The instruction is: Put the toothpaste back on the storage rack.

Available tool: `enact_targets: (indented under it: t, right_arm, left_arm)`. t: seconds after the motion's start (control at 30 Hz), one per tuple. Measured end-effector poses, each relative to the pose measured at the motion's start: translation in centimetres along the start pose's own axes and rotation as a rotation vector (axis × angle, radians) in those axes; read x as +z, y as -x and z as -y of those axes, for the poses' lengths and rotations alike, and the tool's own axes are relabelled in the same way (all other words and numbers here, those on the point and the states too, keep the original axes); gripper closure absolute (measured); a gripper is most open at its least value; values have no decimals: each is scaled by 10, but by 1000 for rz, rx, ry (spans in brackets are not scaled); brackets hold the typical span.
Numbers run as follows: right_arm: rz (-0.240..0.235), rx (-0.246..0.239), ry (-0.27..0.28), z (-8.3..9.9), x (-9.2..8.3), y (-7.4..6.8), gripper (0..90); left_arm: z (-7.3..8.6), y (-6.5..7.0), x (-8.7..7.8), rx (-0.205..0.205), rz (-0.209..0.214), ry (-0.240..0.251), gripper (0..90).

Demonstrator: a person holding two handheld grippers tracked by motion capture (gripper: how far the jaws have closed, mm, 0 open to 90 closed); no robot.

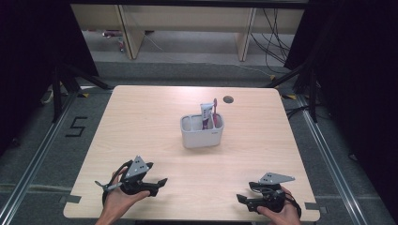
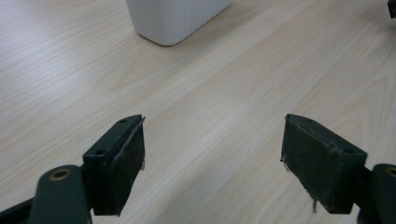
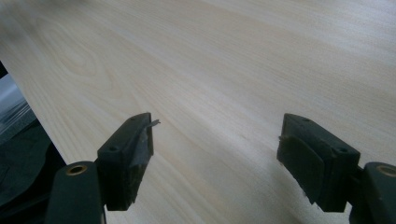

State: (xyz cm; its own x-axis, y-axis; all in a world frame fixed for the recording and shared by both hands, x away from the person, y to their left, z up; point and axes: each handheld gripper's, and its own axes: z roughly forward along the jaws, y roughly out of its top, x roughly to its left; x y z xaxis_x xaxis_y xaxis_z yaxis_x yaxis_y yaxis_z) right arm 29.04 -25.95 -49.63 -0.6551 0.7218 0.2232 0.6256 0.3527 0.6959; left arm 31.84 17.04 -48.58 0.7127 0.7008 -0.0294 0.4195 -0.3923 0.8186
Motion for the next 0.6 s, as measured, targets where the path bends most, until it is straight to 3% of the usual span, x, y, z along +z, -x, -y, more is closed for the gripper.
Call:
enact_targets:
  t: [0.17, 0.23, 0.6]
  right_arm:
    - [2, -9, -3, 0, 1, 0, 269]
    - [4, -11, -6, 0, 1, 0, 268]
    - [16, -9, 3, 1, 2, 0, 260]
  left_arm:
    - [8, 3, -5, 42, -11, -38, 197]
    - [11, 7, -5, 32, -5, -40, 182]
    - [26, 17, -10, 90, 4, -114, 165]
